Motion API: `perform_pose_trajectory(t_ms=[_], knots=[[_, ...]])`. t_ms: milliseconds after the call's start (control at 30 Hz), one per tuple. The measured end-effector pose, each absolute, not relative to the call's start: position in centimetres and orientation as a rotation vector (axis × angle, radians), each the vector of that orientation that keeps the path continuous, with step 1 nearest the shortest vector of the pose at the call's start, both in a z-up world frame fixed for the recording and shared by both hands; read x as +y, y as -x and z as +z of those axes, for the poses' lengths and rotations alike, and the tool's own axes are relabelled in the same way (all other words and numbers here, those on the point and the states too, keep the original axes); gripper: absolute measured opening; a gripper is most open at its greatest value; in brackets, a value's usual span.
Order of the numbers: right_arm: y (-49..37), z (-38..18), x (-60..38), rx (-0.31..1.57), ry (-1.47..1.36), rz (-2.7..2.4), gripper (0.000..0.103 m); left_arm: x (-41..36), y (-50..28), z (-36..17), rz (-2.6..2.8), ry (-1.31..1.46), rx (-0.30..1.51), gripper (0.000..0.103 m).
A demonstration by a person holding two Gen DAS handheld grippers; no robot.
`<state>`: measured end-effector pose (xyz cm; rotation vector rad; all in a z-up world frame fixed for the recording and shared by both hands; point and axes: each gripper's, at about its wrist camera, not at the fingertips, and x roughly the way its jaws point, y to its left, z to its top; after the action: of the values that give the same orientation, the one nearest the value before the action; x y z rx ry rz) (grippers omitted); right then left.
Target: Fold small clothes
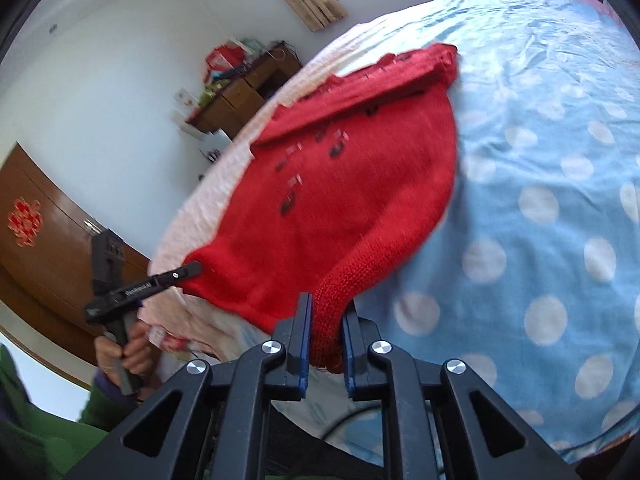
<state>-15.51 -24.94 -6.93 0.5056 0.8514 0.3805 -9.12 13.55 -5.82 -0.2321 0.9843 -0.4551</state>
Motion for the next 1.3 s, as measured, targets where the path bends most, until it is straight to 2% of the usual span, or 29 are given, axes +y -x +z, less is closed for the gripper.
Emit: perform_pose_trajectory(t_ms=[333,533,667,700,733,767,800,833,900,933,967,1000,1067,1133,1300], knots=[[9.8,-4.3,-28.7,0.771,-0.612,0.366,0.011,10.8,1.1,-3.4,-0.42,0.135,0.983,0.011],[3.7,-5.7,-31.1,0.78,-0.691,0.275,0.011,10.2,-5.2,-4.7,-0.332,0.11,1.027,0.011],[0.9,-7.3,-31.3,0.818,-0.672,0.188,0.011,11.8,-7.1,-3.7,-0.277,0.121,0.977,0.012],[0.4,-7.7,-31.1,0.825,-0.655,0.163,0.011,12.3,-7.1,-3.3,-0.277,0.12,0.962,0.018],[0.1,-8.0,-31.0,0.835,-0.646,0.153,0.013,12.8,-6.9,-2.9,-0.285,0.123,0.947,0.033],[-0.3,-8.4,-30.9,0.847,-0.65,0.154,0.015,13.4,-6.6,-2.6,-0.308,0.134,0.932,0.044],[-0.5,-8.6,-31.0,0.853,-0.669,0.165,0.016,13.9,-6.3,-2.4,-0.33,0.144,0.922,0.064],[-0.5,-8.7,-31.1,0.846,-0.691,0.17,0.018,14.3,-5.8,-2.4,-0.356,0.15,0.912,0.071],[0.0,-8.4,-31.6,0.803,-0.731,0.182,0.023,14.2,-4.6,-2.4,-0.424,0.128,0.893,0.071],[0.3,-8.0,-31.7,0.78,-0.739,0.186,0.036,13.8,-3.8,-2.7,-0.451,0.086,0.88,0.071],[0.6,-7.7,-31.8,0.762,-0.739,0.182,0.053,13.2,-3.5,-2.9,-0.46,0.046,0.869,0.071],[1.2,-7.2,-31.9,0.732,-0.731,0.165,0.059,12.7,-3.1,-3.2,-0.467,0.011,0.856,0.071],[2.5,-6.1,-32.1,0.658,-0.715,0.144,0.061,11.2,-2.6,-4.2,-0.498,-0.042,0.841,0.069],[3.8,-5.1,-32.4,0.621,-0.689,0.116,0.061,10.4,-2.4,-4.9,-0.54,-0.044,0.847,0.057],[5.8,-4.2,-32.3,0.623,-0.63,0.09,0.061,9.5,-3.1,-6.8,-0.52,-0.017,0.895,0.057]])
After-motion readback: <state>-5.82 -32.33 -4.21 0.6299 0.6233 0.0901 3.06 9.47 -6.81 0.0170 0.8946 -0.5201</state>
